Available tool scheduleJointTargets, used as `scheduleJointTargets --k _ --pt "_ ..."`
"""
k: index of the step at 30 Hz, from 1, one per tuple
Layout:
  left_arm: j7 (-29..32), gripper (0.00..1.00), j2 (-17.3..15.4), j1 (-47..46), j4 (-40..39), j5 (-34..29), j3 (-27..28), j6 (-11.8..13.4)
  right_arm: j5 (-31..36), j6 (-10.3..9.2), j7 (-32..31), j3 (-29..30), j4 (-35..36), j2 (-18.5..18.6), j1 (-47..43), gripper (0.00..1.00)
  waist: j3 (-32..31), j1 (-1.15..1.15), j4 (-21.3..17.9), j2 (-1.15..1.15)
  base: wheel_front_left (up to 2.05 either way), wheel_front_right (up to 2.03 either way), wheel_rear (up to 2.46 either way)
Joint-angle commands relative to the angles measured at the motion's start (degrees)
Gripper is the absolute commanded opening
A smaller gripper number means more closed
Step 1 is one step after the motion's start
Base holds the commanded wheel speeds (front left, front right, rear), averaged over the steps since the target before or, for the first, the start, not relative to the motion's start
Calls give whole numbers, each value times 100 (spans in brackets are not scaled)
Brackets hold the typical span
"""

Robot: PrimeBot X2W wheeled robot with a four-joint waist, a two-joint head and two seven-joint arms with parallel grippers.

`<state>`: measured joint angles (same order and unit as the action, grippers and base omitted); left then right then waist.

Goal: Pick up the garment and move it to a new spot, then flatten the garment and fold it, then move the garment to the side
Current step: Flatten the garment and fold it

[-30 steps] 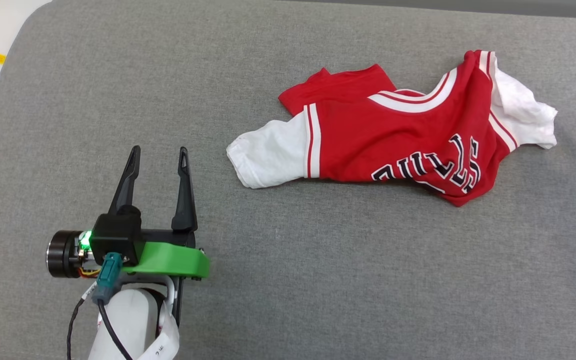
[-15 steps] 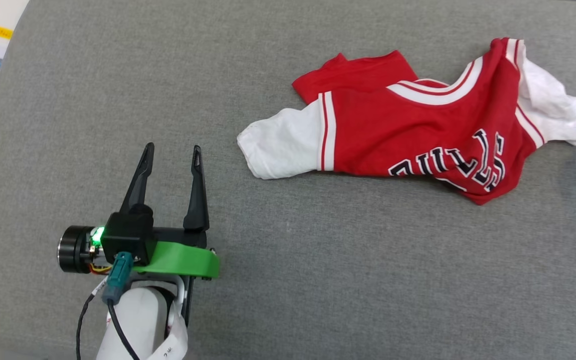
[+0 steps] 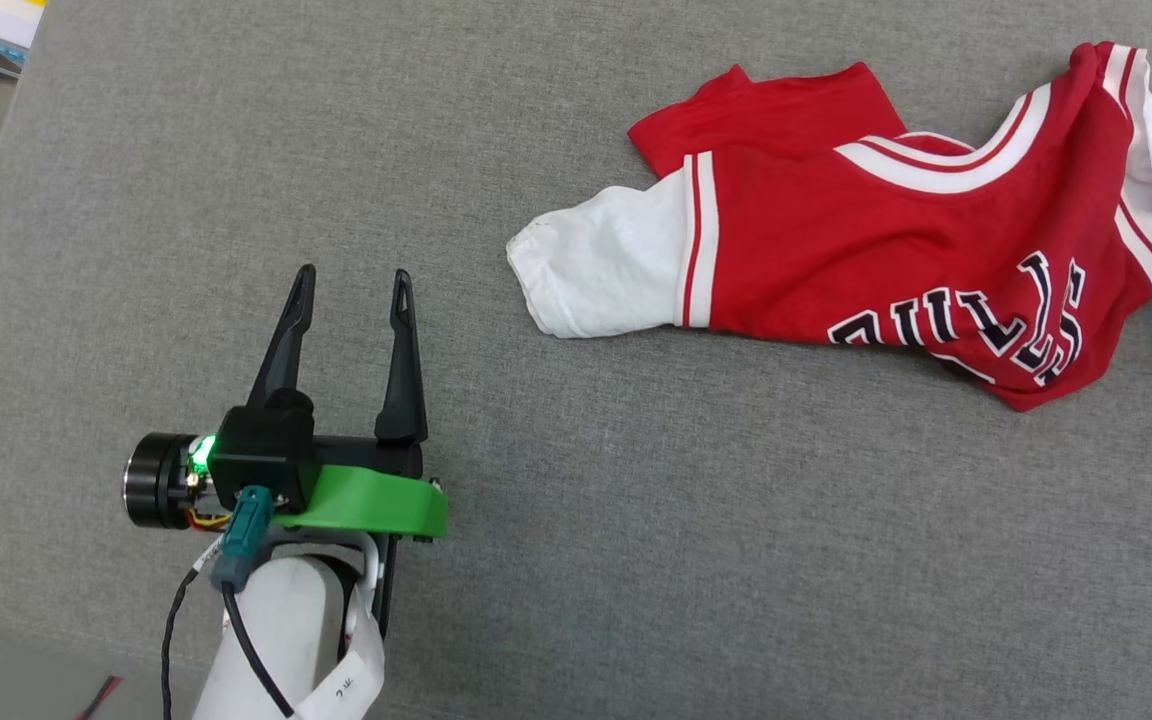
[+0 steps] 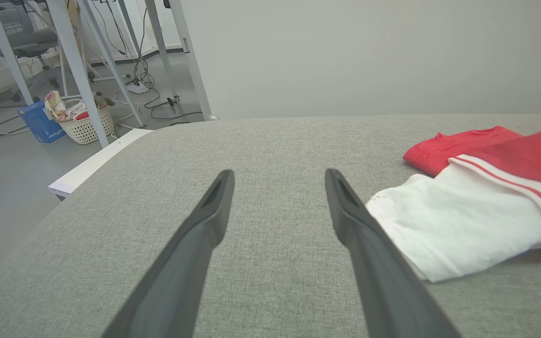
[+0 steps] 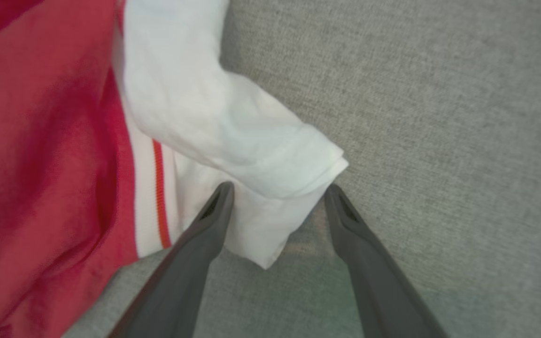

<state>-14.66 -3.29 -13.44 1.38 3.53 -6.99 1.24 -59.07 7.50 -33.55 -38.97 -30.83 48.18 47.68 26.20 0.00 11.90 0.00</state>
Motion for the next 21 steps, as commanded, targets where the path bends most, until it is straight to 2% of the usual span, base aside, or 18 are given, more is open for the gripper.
scheduleJointTargets --k 1,6,12,18,21 --pt "-34 100 35 -84 20 35 8 34 23 -1 91 -174 -37 -305 -393 0 -68 0 -48 0 0 0 0" --pt "-34 100 35 47 103 0 79 36 -59 -1 665 -55 471 -212 -486 0 -437 0 -231 0 0 0 0" --pt "-34 100 -4 339 147 -47 197 11 -378 -1 1130 208 1559 316 -991 0 -924 0 -470 0 0 0 0" --pt "-34 100 -42 582 160 -63 302 -9 -910 -1 1442 766 2463 826 -2024 0 -1250 0 -701 0 0 0 0" --pt "-34 100 -55 682 149 -74 324 -34 -1146 -1 1577 1108 2658 992 -2680 0 -1328 0 -793 0 0 0 0"
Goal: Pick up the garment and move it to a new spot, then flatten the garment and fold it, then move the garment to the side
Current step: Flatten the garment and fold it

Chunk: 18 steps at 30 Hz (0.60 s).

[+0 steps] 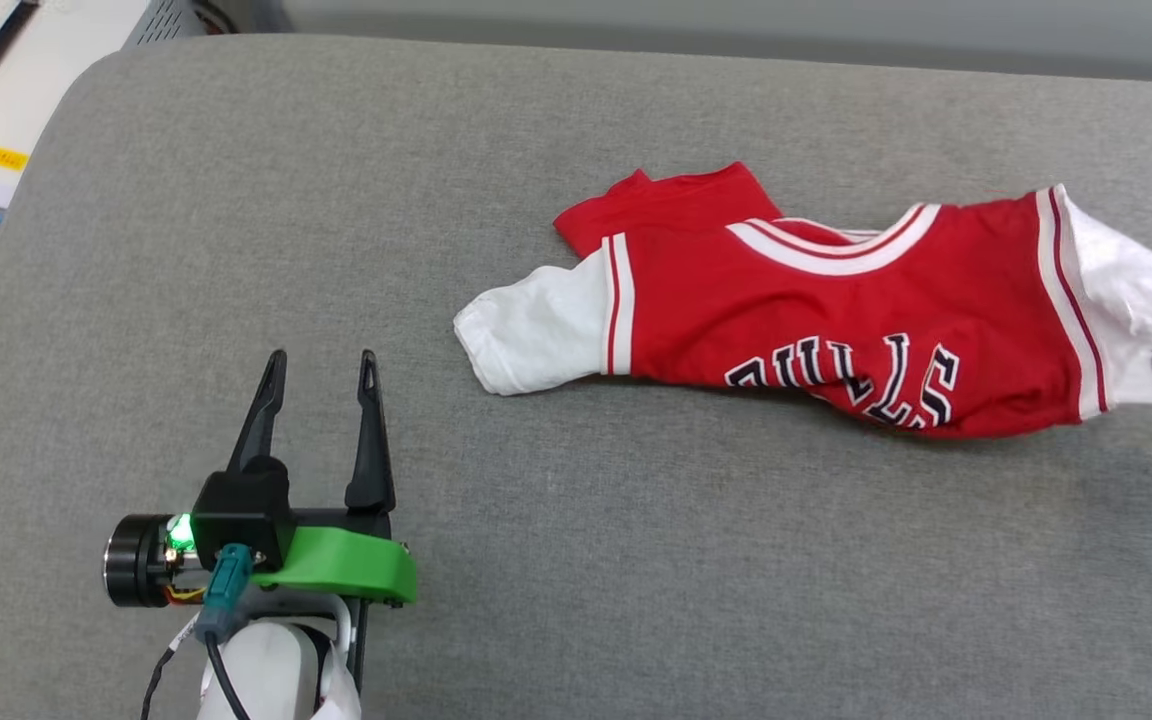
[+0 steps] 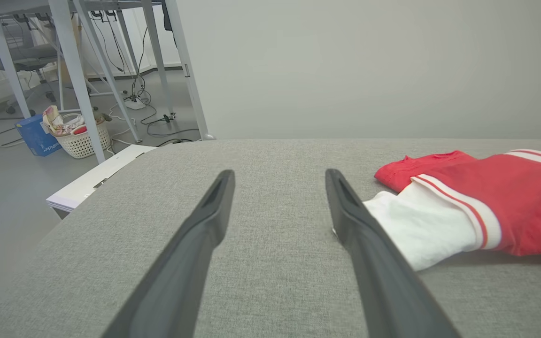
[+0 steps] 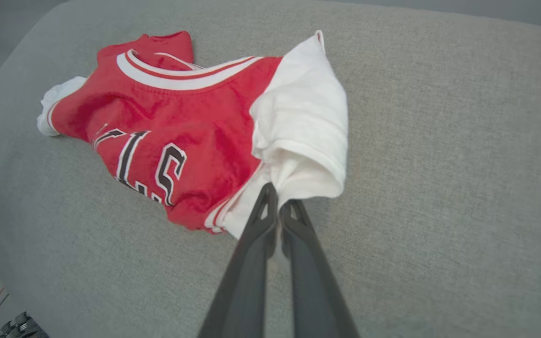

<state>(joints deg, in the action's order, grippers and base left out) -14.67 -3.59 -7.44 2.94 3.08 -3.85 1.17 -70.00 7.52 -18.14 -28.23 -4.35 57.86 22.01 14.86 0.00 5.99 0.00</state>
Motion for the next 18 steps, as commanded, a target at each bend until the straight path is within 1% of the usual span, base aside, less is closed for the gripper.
scheduleJointTargets --k 1,3,7,10,12,16,18 --pt "-33 100 -27 103 -12 -32 16 -31 -120 -3 73 132 17 49 -302 0 -200 0 -219 0 0 0 0" --pt "-33 100 -30 134 -17 -36 25 -45 -221 -3 183 345 -66 65 -696 0 -210 0 -256 0 0 0 0" --pt "-33 100 -29 147 1 -48 22 -80 -382 -3 291 697 -504 -38 -1321 0 -191 0 -287 0 0 0 0" --pt "-33 100 -28 117 21 -60 11 -110 -409 -3 313 838 -998 -254 -1599 0 -139 0 -259 0 0 0 0" --pt "-33 100 -27 97 34 -68 8 -120 -248 -3 318 826 -1337 -376 -1674 0 -105 0 -229 0 0 0 0" --pt "-33 100 -24 96 91 -71 20 -123 -182 -3 248 803 -1929 -829 -1675 0 -72 0 -196 0 0 0 0" --pt "-33 100 -22 109 115 -70 30 -123 -30 -3 341 787 -2142 -961 -1626 0 -89 0 -194 0 0 0 0"
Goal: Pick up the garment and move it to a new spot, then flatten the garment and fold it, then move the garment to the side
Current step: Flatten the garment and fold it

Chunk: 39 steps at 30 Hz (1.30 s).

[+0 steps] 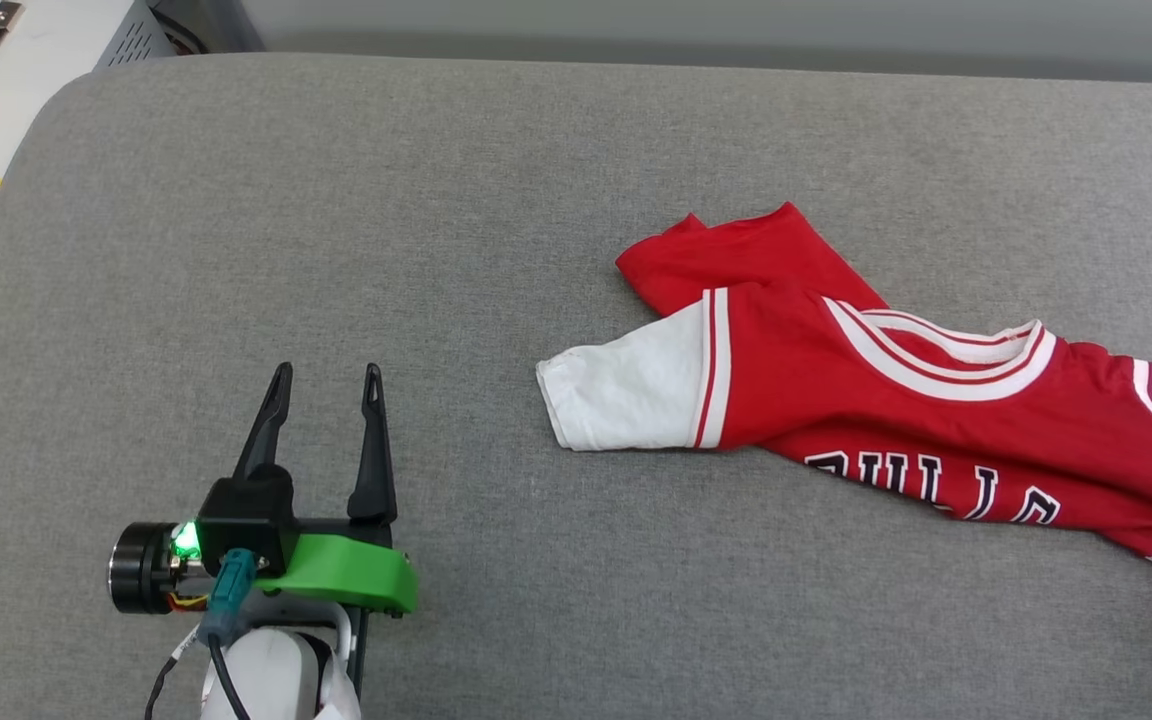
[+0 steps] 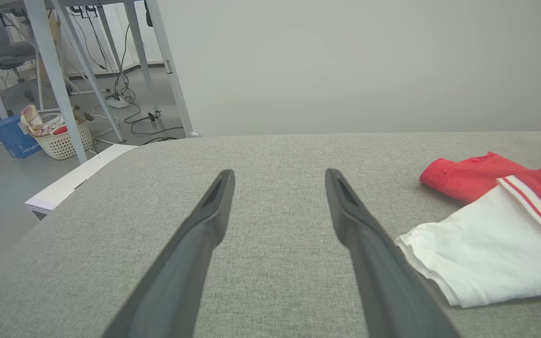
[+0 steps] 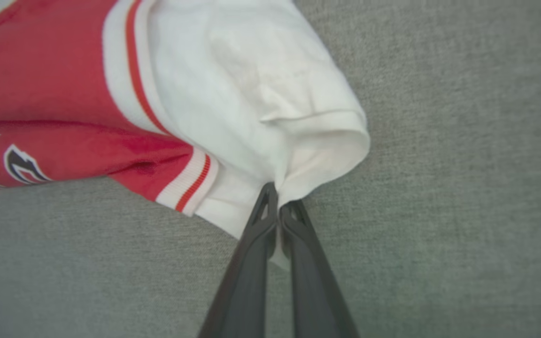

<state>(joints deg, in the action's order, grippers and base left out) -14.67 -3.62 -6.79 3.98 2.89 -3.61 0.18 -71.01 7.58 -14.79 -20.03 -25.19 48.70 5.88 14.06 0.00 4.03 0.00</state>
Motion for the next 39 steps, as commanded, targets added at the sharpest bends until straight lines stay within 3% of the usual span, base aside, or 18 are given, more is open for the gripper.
scheduleJointTargets --k 1,2,3,4,10,15,19,23,29,36,39 --pt "-33 100 -20 51 28 -50 12 -26 157 -9 102 -24 -130 -94 16 0 -28 0 -1 0 0 0 0" --pt "-33 100 -25 65 53 -48 27 -26 217 -9 218 -6 -178 -173 49 0 -65 0 -15 0 0 0 0" --pt "-33 100 -30 79 72 -47 40 -26 276 -9 367 36 -195 -217 78 18 -95 0 -24 0 0 0 0" --pt "-33 100 -38 94 91 -47 57 -24 381 -9 570 89 -214 -246 108 100 -134 0 -34 0 0 0 0" --pt "-33 100 -127 123 81 -38 178 -32 1164 -9 1699 417 -47 -281 115 100 -347 0 -124 0 0 0 0" --pt "-33 100 -347 -46 1 -22 260 -203 2125 -9 2518 982 207 -496 93 100 -456 0 -216 0 0 0 0" --pt "-33 100 -594 -412 35 35 194 -464 2979 -9 2762 1608 683 -927 80 100 -476 0 -282 0 0 0 0" --pt "175 100 -925 -1056 214 194 -70 -681 3935 -9 2832 2270 1437 -1609 -31 100 -438 0 -324 0 0 0 0" --pt "1359 100 -1493 -2063 311 1050 -1039 -762 4971 -9 2580 2667 2490 -2498 -300 100 -305 0 -379 0 0 0 0" --pt "3445 100 -2329 -3332 456 2810 -2610 -765 5298 -9 2280 2685 2999 -2877 -410 100 -39 0 -476 0 0 0 0" --pt "4377 100 -2524 -3812 519 3547 -3287 -766 5339 -9 2213 2666 3057 -2920 -369 100 93 0 -533 0 0 0 0"
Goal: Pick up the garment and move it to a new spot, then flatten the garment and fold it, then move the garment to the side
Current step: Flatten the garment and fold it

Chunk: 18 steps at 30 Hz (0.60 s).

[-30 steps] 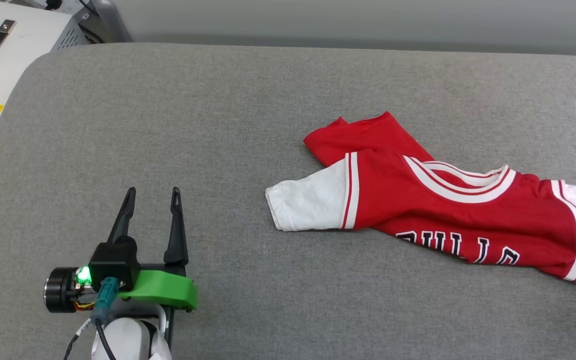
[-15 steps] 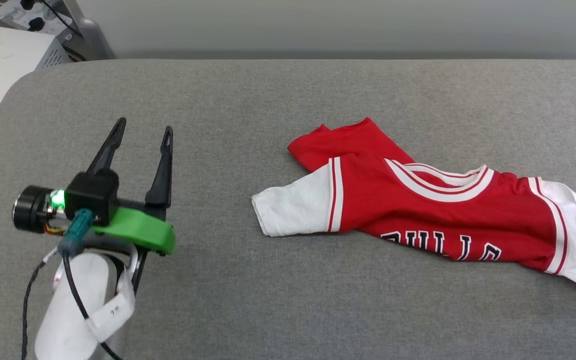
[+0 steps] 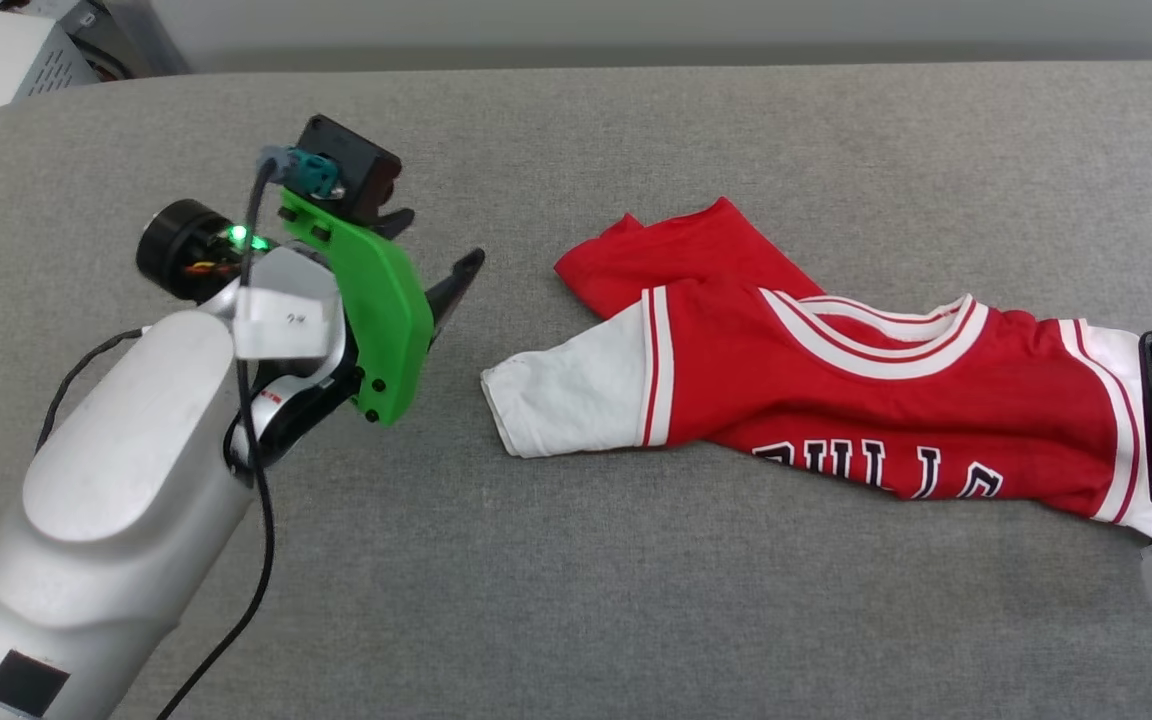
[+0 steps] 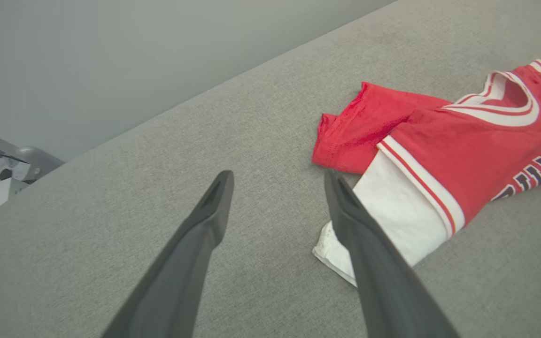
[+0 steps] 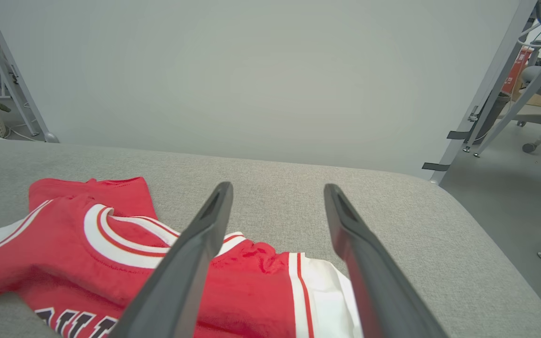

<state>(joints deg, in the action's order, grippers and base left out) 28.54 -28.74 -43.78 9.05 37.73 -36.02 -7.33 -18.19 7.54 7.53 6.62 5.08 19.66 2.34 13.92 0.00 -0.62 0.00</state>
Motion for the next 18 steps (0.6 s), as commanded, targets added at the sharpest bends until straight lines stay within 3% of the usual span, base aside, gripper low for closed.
scheduleJointTargets --k 1,8,18 --pt "293 100 -62 -245 36 221 -226 -14 67 -5 -39 -15 41 -21 3 100 153 0 -92 0 0 0 0" --pt "1401 100 -186 -986 473 996 -1486 -15 119 -5 -50 -169 23 -29 264 100 517 0 -296 0 0 0 0" --pt "1189 100 -117 -1308 1488 1296 -2573 -15 114 -5 135 -384 -249 -51 595 100 943 0 -551 0 0 0 0"
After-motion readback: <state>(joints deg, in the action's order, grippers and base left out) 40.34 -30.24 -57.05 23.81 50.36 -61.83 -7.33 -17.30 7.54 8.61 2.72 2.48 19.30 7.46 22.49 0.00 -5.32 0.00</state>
